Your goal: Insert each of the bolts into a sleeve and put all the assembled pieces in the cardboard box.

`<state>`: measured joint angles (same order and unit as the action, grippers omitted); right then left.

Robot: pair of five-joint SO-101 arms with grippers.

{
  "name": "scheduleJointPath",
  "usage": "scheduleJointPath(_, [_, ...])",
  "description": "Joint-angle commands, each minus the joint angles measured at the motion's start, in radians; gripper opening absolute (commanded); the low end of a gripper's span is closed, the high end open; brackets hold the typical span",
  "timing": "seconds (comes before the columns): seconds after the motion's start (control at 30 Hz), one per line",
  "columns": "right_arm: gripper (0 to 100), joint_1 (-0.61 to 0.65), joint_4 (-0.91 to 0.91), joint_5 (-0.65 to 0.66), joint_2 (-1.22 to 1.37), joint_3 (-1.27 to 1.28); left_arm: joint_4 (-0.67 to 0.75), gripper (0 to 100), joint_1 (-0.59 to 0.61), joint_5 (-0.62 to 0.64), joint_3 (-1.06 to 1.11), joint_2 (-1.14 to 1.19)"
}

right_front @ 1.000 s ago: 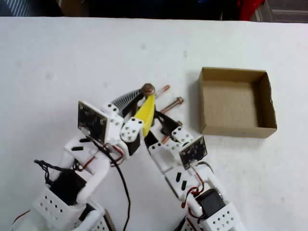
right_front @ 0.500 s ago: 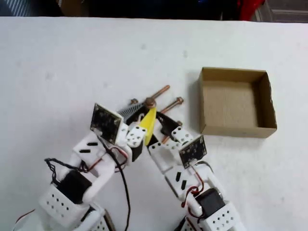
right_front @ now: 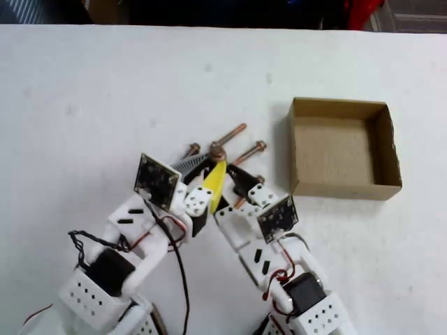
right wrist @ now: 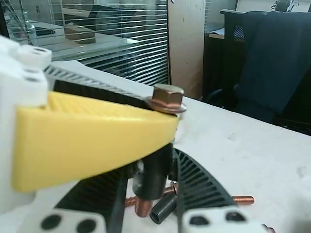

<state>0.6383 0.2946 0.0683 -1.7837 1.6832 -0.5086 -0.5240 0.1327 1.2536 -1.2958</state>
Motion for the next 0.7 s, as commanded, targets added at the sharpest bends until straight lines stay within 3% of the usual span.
scheduleJointPath(0.0, [1.7, -0.004, -0.025, -0.003, -0.016, 0.008, -0.002, 14, 0.028, -0.008, -0.011, 0.005])
scheduleJointPath(0.2, [1.7, -0.042, -0.025, -0.003, -0.016, 0.008, -0.006, 30, 0.102, -0.006, -0.008, 0.005])
scheduleJointPath(0.67, [1.7, -0.045, -0.024, -0.003, -0.015, 0.008, -0.006, 30, 0.117, -0.006, -0.118, 0.005])
